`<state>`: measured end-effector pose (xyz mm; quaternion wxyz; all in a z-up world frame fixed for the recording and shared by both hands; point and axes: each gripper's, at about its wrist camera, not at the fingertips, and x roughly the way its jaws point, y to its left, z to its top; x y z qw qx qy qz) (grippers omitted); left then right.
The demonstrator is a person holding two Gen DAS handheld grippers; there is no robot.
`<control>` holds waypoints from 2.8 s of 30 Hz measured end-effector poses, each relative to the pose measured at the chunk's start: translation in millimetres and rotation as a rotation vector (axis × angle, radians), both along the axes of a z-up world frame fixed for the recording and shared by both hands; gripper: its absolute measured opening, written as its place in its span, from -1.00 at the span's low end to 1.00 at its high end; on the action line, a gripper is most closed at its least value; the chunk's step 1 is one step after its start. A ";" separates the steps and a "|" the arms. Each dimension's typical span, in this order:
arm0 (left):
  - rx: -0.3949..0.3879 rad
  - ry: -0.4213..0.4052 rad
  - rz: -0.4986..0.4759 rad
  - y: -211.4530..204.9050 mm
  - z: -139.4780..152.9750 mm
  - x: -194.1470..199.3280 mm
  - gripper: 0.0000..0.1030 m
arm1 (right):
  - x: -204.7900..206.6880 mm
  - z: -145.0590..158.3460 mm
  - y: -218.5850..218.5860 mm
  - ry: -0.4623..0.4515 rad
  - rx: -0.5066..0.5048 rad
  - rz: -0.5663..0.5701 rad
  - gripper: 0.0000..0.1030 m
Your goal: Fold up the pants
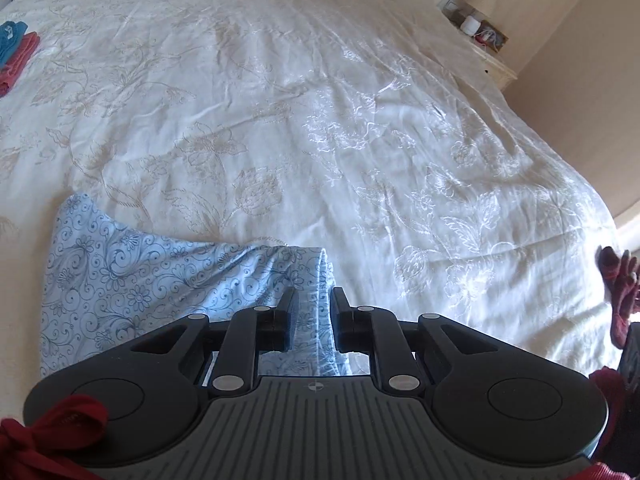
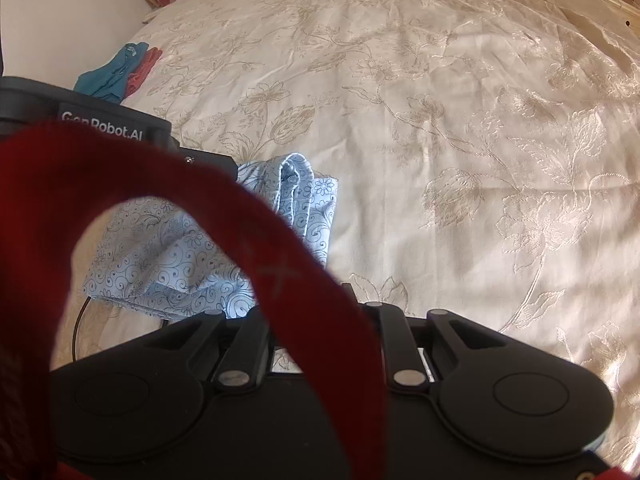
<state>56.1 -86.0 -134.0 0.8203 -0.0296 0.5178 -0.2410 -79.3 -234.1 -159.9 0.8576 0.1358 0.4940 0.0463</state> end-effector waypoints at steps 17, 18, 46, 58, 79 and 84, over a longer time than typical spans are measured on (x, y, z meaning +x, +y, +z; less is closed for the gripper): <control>0.166 0.169 0.031 133.6 -70.2 32.5 -0.68 | 40.0 -16.4 41.7 0.070 0.045 -0.013 -0.42; 0.156 0.167 0.029 135.3 -67.5 33.0 -0.68 | 40.1 -16.5 42.0 0.081 0.052 -0.028 -0.34; 0.081 0.103 0.048 139.4 -34.7 44.9 -0.67 | 17.8 -16.0 32.6 0.150 0.055 -0.189 -0.40; 0.086 0.088 0.024 110.7 -32.9 74.8 -0.67 | 53.9 5.5 6.4 0.025 0.039 -0.195 -0.14; 0.197 0.135 0.063 103.9 -86.0 133.1 -0.68 | 101.7 -36.1 -3.8 0.122 -0.009 -0.221 -0.88; 0.158 0.109 0.062 112.3 -64.5 122.6 -0.67 | 89.8 -19.5 -2.7 0.072 -0.005 -0.213 -0.60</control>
